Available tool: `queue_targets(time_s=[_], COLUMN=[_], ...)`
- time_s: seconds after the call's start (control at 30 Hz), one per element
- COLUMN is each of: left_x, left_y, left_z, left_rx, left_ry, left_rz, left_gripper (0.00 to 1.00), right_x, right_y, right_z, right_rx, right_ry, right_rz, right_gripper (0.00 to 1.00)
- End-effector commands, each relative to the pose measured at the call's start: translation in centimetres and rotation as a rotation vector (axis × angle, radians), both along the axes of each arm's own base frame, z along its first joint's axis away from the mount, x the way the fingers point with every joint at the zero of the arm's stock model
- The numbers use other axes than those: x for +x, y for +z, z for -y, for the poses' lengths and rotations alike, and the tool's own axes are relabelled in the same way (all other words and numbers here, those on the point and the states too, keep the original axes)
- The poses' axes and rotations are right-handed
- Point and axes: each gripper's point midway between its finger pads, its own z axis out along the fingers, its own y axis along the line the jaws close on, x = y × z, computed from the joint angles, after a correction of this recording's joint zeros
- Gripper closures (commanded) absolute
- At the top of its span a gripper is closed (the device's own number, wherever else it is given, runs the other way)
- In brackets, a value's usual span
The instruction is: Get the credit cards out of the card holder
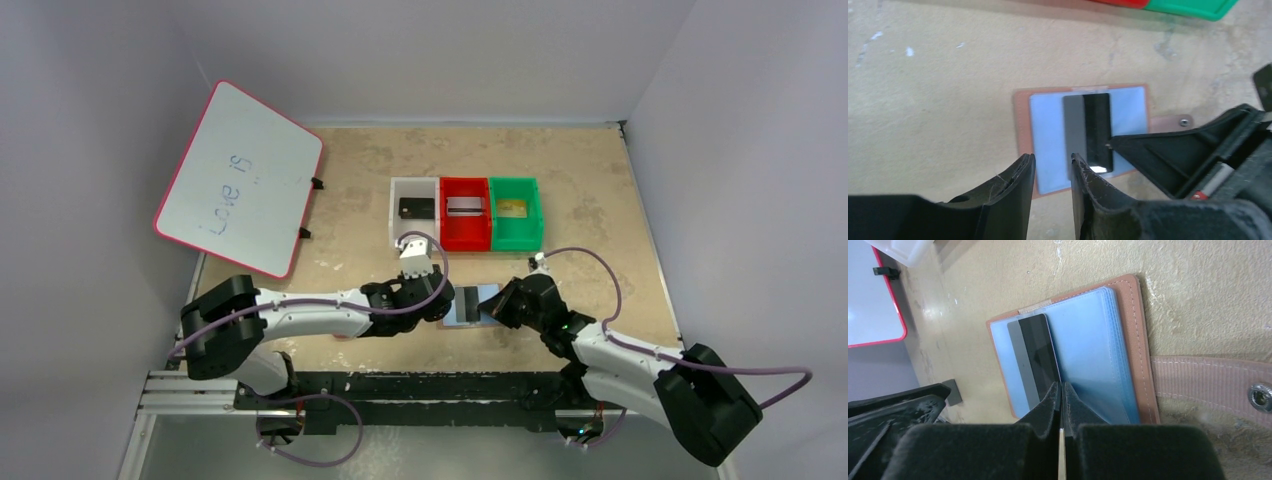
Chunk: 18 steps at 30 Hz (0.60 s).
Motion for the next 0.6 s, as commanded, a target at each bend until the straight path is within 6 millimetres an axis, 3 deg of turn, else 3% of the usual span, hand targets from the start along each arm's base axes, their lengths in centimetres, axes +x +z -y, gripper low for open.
queue_targets(time_s=[0.0, 0.13, 0.23, 0.4, 0.57], left_x=[0.6, 0.2, -0.1, -0.6, -1.0], left_y=[3.9, 1.7, -0.7, -4.0, -5.2], left_z=[4.7, 6.8, 7.0, 5.7, 3.9], left_rx=[-0.155, -0.141, -0.112, -0.017, 0.054], left_ry=[-0.089, -0.132, -0.123, -0.105, -0.076], left_rz=[0.055, -0.004, -0.053, -0.103, -0.108], left_gripper=[0.67, 0.68, 0.71, 0.78, 0.82], right_x=[0.1, 0.1, 0.1, 0.3, 0.5], right_y=[-0.5, -0.4, -0.3, 0.5, 1.0], right_z=[0.5, 0.6, 0.6, 0.2, -0.4], right_rx=[-0.029, -0.028, -0.029, -0.007, 0.008], right_ry=[-0.006, -0.010, -0.012, -0.002, 0.016], right_rz=[0.006, 0.009, 0.011, 0.031, 0.035], right_gripper=[1.00, 1.00, 0.99, 0.98, 0.96])
